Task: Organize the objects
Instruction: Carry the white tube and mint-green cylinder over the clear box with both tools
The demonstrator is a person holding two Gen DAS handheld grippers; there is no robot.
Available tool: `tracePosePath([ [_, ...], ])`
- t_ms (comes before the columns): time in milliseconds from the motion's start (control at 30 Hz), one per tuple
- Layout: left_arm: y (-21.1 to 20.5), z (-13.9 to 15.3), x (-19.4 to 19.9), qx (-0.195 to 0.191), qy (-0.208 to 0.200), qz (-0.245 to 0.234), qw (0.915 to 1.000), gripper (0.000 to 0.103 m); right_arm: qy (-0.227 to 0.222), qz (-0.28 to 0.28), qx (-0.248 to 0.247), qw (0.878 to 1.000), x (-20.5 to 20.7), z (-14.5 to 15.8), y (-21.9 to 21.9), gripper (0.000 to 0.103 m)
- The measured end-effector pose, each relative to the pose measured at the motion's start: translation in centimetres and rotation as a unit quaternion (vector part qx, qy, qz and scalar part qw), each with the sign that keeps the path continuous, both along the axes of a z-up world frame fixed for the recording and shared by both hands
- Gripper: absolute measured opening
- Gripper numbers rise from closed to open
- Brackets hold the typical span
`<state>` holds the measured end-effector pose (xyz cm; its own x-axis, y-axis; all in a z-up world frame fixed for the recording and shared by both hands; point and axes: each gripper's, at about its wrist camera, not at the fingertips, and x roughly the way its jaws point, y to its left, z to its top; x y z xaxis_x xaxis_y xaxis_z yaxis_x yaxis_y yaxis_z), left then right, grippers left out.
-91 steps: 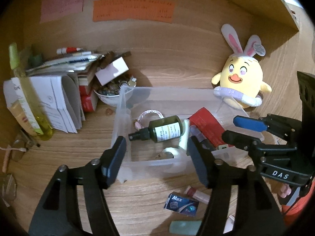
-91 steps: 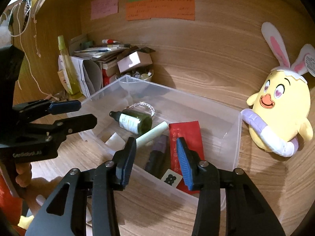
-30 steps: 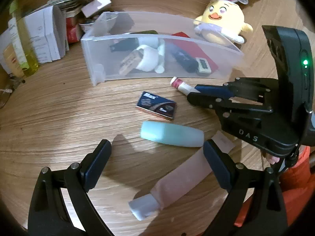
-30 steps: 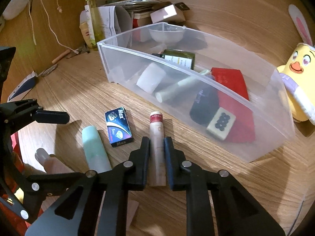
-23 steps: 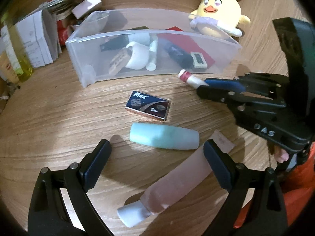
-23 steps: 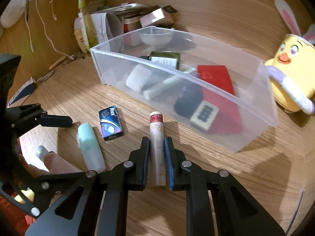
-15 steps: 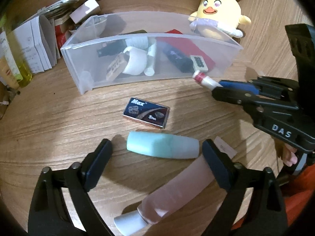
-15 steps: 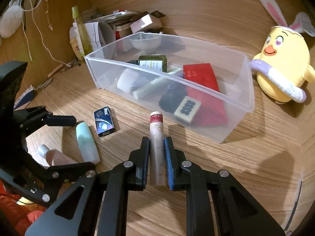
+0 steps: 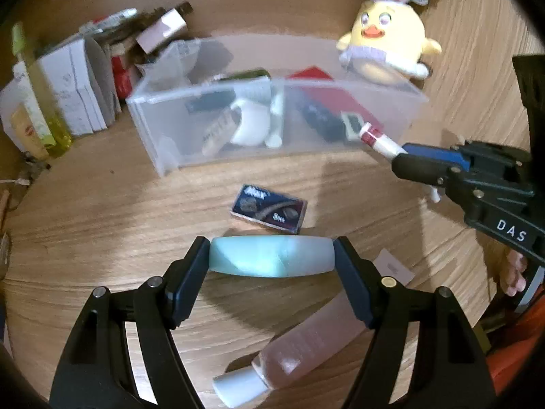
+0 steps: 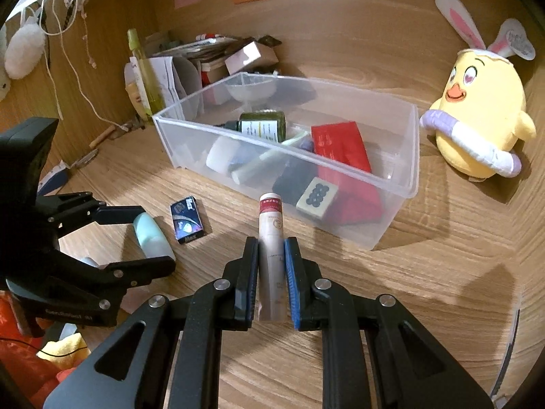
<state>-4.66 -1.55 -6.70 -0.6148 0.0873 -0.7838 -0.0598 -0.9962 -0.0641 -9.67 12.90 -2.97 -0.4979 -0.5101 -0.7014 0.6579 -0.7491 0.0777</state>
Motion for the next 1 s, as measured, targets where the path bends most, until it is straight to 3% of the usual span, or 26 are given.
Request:
tracePosePath([
  [667,-2.1,7.0,-0.7,0.019,0.113,0.035,0.9928,0.073,0.066,-0.010,-0.041,0.997,1.2,5.0,1.4,0.014],
  [1000,-2.3,8.4,-2.5,0.015,0.133,0.044,0.9900,0.073,0.091,-0.028,-0.050,0.994,-0.3,6.6,1.6,0.014],
])
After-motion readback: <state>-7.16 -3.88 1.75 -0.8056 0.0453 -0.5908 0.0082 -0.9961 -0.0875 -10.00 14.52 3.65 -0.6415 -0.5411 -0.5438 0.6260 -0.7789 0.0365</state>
